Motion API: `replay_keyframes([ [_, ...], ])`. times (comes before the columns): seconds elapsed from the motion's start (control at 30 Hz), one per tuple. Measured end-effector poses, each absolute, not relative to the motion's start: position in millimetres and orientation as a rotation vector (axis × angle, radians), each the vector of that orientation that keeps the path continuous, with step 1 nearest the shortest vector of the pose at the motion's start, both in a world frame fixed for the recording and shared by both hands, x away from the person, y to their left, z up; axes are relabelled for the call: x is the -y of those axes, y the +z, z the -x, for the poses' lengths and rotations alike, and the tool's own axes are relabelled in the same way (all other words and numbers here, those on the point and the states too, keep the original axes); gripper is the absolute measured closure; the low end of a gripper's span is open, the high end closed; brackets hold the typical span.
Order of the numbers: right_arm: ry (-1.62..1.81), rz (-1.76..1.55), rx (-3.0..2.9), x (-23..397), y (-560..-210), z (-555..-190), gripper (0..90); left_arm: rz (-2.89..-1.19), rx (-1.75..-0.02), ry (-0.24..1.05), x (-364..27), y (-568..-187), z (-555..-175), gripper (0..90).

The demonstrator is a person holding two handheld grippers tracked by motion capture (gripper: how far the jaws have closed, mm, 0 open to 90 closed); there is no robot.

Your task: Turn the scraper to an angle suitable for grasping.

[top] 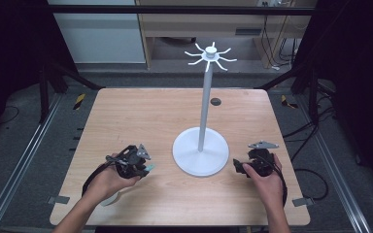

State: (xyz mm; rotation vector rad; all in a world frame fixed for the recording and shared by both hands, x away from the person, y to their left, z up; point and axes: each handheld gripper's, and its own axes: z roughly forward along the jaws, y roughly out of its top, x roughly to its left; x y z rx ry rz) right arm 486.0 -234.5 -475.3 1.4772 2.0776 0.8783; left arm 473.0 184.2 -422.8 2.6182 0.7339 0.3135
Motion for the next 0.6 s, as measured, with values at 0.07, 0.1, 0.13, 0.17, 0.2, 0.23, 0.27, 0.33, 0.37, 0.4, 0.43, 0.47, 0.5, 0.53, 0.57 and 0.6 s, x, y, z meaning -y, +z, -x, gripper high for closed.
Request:
replay_keyframes([
  [0.07,0.876,-1.481,-2.075,235,-475,-486,8.8,-2.583,-0.744,0.338,-189,-416,-468,74.0],
  [0.1,0.876,-1.480,-2.074,235,-475,-486,8.8,-2.574,-0.745,0.347,-191,-414,-467,74.0],
  [0.13,0.876,-1.481,-2.074,235,-475,-486,8.8,-2.555,-0.748,0.350,-194,-411,-465,74.1],
  [0.17,0.875,-1.479,-2.074,235,-476,-486,8.8,-2.537,-0.754,0.362,-196,-408,-463,74.1],
  [0.2,0.875,-1.480,-2.073,235,-476,-486,8.8,-2.520,-0.762,0.371,-199,-406,-462,74.0],
  [0.23,0.873,-1.480,-2.074,235,-476,-486,8.8,-2.511,-0.766,0.371,-200,-404,-461,74.0],
  [0.27,0.874,-1.479,-2.074,235,-476,-487,8.8,-2.498,-0.769,0.378,-203,-401,-460,74.1],
  [0.33,0.869,-1.485,-2.072,235,-476,-487,8.8,-2.477,-0.780,0.388,-207,-396,-458,74.1],
  [0.37,0.870,-1.485,-2.072,235,-476,-487,8.8,-2.469,-0.782,0.391,-209,-394,-458,74.1],
  [0.4,0.869,-1.485,-2.072,235,-476,-487,8.8,-2.455,-0.789,0.397,-212,-390,-457,74.1],
  [0.43,0.867,-1.486,-2.072,235,-476,-487,8.8,-2.440,-0.796,0.406,-213,-389,-456,74.1],
  [0.47,0.866,-1.486,-2.072,235,-476,-487,8.8,-2.424,-0.803,0.410,-216,-385,-456,74.1],
  [0.5,0.864,-1.486,-2.072,235,-476,-487,8.8,-2.420,-0.805,0.413,-217,-383,-455,74.1],
  [0.53,0.864,-1.486,-2.072,235,-476,-487,8.8,-2.403,-0.814,0.421,-219,-381,-454,74.1],
  [0.57,0.866,-1.486,-2.072,235,-476,-487,8.8,-2.391,-0.817,0.425,-221,-378,-454,74.1],
  [0.6,0.866,-1.485,-2.071,235,-476,-487,8.8,-2.387,-0.817,0.428,-222,-377,-453,74.1],
])
